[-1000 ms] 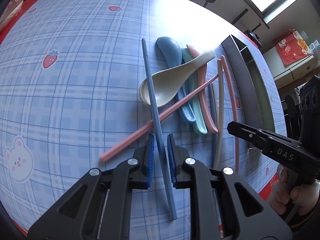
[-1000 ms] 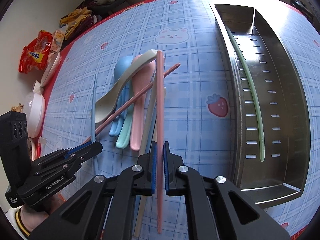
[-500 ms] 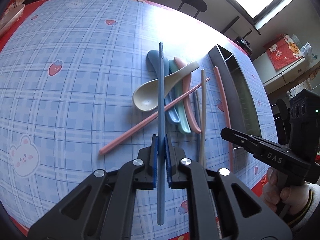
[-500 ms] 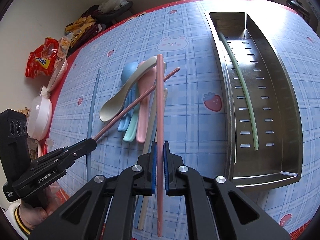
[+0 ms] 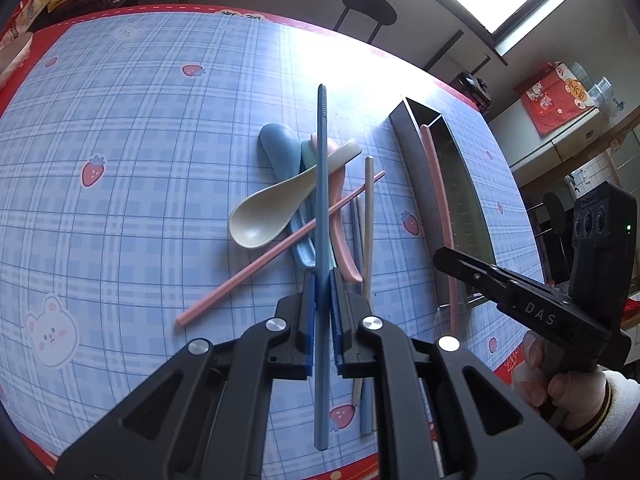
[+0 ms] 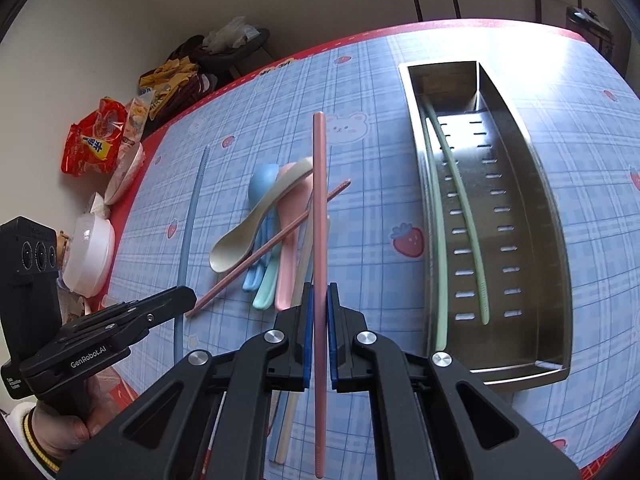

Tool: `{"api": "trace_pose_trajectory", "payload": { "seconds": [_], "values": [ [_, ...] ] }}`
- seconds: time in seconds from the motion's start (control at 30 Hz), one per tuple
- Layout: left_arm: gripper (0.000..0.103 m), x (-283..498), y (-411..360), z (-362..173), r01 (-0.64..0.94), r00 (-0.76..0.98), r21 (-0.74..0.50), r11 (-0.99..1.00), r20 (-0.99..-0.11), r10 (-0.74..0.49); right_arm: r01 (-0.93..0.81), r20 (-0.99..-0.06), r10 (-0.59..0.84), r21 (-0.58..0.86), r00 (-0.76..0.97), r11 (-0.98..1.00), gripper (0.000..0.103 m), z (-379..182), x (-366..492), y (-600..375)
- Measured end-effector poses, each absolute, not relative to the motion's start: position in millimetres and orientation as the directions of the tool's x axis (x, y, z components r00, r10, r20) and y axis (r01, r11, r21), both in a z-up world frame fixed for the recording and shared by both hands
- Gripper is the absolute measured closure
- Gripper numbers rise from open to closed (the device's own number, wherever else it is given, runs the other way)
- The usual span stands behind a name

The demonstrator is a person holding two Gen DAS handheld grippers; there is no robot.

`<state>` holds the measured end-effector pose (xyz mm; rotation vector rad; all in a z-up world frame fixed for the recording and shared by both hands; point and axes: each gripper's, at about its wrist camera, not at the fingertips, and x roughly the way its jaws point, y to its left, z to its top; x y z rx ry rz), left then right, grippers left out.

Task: Organize utensils
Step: 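Carry the pink chopstick into the steel tray and open the right tool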

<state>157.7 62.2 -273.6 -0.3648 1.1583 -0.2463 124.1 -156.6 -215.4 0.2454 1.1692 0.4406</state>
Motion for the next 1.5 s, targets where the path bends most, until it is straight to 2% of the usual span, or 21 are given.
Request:
{"api": "trace_pose_trajectory", "payload": {
  "seconds": [0.33,0.63,1.03,1.5],
  "values": [
    [0.092,200,17,-254,0.072,0.369,-0.436,0.897,-0.824,-0.430,-0.172,-0.802,0.403,0.366,0.440,0.915,0.097,-191,167,-215],
    [0.092,241,-47,-261,0.092,0.315,-0.475,0.875,-0.820,-0.478,-0.111,-0.815,0.366,0.356,0.449,0.928,0.097,-206,193,-252],
    [0.092,273,-97,-287,0.025,0.242,-0.521,0.853,-0.825,-0.511,-0.017,-0.819,0.358,0.392,0.448,0.920,0.097,-222,206,-265],
    [0.092,293,-109,-321,-0.058,0.189,-0.517,0.854,-0.845,-0.499,0.037,-0.834,0.358,0.410,0.421,0.911,0.097,-234,217,-266]
  ]
}}
